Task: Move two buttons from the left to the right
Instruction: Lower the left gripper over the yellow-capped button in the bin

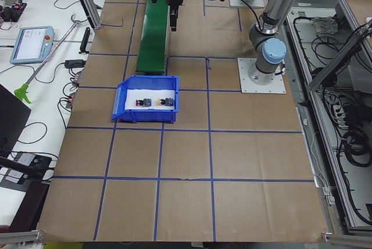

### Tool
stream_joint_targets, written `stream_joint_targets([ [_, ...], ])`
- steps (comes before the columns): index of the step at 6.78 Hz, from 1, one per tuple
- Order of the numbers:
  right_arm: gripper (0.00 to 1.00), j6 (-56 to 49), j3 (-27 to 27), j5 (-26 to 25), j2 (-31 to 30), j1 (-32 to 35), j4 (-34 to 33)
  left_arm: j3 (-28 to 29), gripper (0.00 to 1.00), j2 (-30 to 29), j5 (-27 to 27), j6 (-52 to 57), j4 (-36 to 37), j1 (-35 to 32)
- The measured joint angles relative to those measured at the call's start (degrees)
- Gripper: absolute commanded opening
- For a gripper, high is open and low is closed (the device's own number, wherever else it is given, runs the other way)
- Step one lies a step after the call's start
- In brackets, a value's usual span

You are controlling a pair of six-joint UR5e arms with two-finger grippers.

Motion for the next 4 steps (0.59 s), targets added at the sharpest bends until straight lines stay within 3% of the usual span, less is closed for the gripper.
stream_joint_targets([
  [4, 1.0, 0.0, -0.1, -0.1, 0.0, 0.0, 0.0, 1.3, 1.0, -3.5, 0.0, 19.5, 0.6, 18.2],
])
